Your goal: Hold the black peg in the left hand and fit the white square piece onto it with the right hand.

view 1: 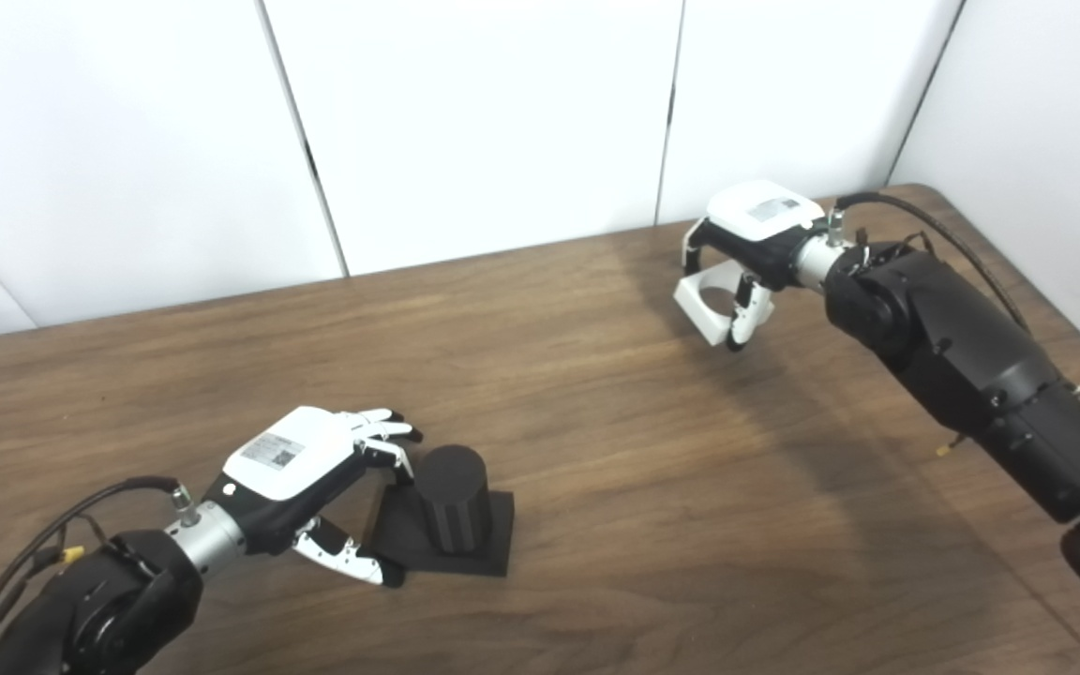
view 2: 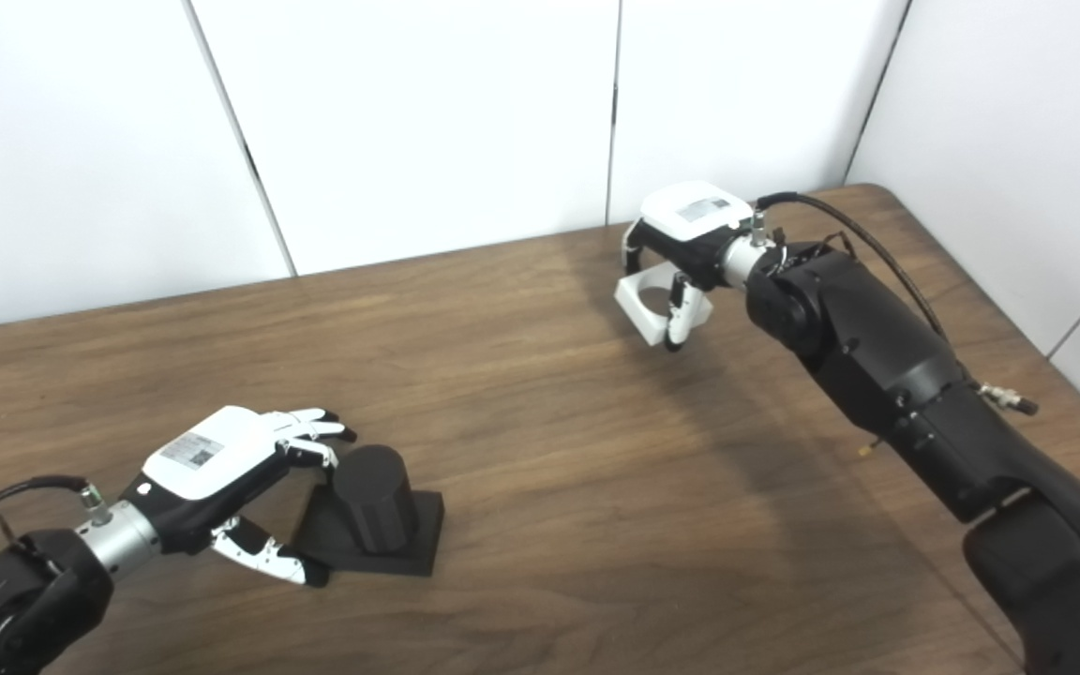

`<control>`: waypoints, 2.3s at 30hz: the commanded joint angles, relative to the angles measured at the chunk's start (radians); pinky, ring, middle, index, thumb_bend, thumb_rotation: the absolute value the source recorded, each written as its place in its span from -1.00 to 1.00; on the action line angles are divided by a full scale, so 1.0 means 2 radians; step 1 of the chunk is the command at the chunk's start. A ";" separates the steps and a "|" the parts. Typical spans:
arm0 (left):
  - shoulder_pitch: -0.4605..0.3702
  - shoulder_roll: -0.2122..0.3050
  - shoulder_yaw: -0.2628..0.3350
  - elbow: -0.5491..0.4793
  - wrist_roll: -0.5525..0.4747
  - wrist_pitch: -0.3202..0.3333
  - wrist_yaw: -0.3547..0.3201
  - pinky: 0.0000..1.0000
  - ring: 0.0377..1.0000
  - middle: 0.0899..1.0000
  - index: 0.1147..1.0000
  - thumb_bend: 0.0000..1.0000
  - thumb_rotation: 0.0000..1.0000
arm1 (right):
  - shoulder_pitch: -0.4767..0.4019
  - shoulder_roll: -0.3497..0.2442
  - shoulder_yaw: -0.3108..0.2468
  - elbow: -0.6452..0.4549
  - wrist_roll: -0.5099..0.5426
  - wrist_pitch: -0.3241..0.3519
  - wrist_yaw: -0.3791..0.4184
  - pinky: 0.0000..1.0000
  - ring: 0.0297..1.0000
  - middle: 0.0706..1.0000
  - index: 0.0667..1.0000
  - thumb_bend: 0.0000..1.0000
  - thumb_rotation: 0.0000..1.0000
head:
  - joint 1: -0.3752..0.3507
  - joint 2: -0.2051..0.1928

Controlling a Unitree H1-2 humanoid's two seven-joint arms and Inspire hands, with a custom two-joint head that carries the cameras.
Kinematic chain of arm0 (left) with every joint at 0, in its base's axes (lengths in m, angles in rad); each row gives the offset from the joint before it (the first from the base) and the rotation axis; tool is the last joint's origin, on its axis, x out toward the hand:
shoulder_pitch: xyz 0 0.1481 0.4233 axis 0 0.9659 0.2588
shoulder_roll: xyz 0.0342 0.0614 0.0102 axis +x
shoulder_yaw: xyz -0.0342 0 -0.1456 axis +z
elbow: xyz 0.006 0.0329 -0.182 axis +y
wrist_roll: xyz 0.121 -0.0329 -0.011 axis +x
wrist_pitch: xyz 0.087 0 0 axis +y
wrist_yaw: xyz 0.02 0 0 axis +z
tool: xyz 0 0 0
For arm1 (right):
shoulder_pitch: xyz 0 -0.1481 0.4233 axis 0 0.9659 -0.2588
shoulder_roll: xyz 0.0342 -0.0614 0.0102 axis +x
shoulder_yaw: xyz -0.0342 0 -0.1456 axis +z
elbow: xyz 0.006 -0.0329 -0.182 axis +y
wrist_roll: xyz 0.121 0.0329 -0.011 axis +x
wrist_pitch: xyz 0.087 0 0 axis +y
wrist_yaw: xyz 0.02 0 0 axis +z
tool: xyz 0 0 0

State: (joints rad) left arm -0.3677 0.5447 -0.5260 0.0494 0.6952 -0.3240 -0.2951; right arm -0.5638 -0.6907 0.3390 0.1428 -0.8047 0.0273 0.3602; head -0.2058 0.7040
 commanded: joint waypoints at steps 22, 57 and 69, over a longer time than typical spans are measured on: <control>-0.002 -0.019 -0.029 0.005 0.041 0.040 -0.062 0.80 0.88 0.77 -0.15 0.04 -0.84 | -0.019 0.024 -0.028 -0.190 0.076 -0.014 0.104 0.34 0.54 0.48 -0.11 0.05 -0.74 | 0.072 0.016; -0.011 -0.032 -0.030 0.011 0.048 0.041 -0.056 0.78 0.88 0.76 -0.15 0.04 -0.84 | -0.048 0.105 0.008 -0.305 0.127 0.040 0.239 0.31 0.53 0.47 -0.12 0.05 -0.74 | 0.105 0.030; -0.012 -0.034 -0.031 0.010 0.050 0.046 -0.061 0.79 0.90 0.77 -0.15 0.04 -0.84 | -0.041 0.121 0.015 -0.296 0.130 0.035 0.237 0.39 0.54 0.48 -0.12 0.05 -0.74 | 0.105 0.032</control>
State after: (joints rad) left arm -0.4070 0.4889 -0.5446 0.0369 0.7348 -0.2448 -0.3602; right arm -0.6109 -0.4548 0.3772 -0.4296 -0.5555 0.1086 0.8566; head 0.0031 0.7685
